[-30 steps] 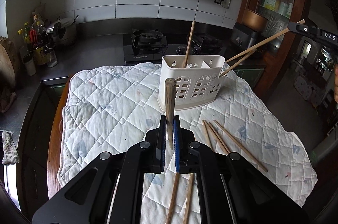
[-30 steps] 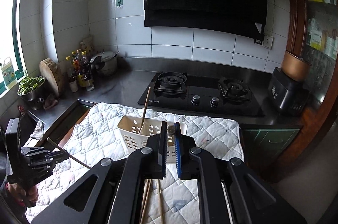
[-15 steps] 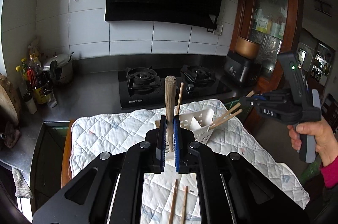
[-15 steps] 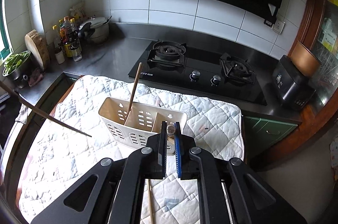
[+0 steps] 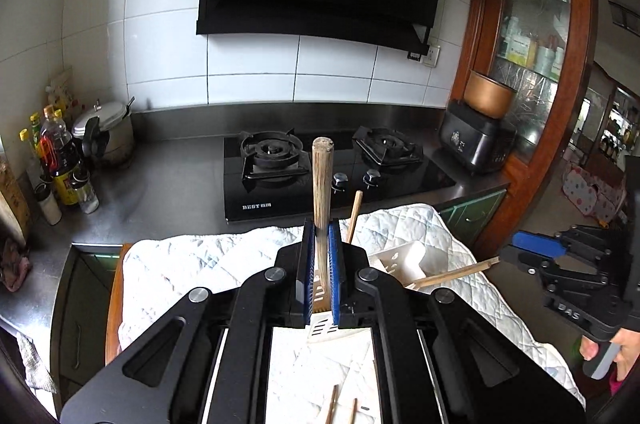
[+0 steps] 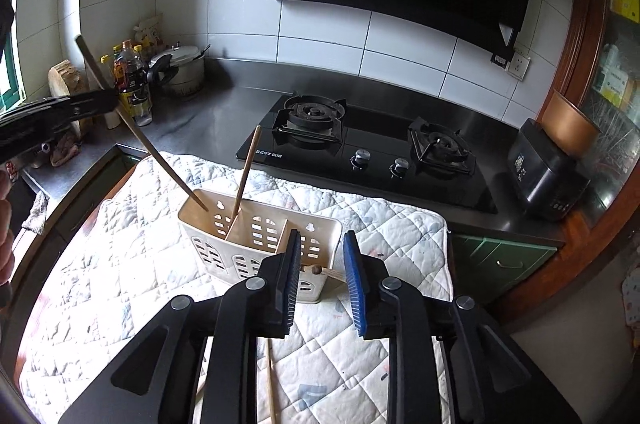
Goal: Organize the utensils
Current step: 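Carry both chopsticks to the holder, opening the right tool while the left tool holds, then open the left tool to drop its chopstick into the white holder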
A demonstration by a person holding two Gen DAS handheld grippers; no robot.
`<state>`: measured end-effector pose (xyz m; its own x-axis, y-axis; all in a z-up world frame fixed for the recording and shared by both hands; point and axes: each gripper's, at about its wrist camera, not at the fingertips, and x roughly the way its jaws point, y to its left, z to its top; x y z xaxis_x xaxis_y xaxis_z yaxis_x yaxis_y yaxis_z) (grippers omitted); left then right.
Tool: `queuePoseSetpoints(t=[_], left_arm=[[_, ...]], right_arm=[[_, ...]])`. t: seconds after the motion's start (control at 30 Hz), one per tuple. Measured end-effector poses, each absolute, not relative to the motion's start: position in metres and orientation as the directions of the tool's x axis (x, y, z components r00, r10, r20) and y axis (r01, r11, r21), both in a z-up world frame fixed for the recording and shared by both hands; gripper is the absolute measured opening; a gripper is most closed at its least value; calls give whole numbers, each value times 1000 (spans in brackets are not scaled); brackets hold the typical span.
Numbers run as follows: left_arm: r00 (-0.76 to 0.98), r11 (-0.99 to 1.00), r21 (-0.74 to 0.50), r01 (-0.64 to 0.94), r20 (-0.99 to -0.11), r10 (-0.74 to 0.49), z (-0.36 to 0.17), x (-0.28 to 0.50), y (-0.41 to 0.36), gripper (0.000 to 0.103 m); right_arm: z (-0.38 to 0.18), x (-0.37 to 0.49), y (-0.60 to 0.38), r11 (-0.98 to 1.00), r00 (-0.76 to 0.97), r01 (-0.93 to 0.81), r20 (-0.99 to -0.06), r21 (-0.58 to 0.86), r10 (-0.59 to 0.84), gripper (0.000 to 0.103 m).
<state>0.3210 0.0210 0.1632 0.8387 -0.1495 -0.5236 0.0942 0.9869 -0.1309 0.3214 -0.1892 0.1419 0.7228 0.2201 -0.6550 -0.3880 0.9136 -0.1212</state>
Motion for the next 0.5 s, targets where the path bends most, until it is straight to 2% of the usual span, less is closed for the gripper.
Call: queuePoseSetpoints(t=[0.2,0.4,0.47,0.5], left_arm=[[793,984,-161,77,-589,-158,127,340,29,5],[786,980,-182,85,-592,-178,119,339,31,9],[793,978,-189,83,-582,-180,123,335,32,21],[802,981,-179,79,-573,-169,126,331,30,24]], right_arm=[[135,295,-201,910,731,-403,-633,-99,255,30],[121,262,-212,908,743,-407,-613,-94,270,35],[114,250,-215,906,740,-414,-611,-84,281,36],[110,243,-216,905,740,-416,-611,-87,282,36]])
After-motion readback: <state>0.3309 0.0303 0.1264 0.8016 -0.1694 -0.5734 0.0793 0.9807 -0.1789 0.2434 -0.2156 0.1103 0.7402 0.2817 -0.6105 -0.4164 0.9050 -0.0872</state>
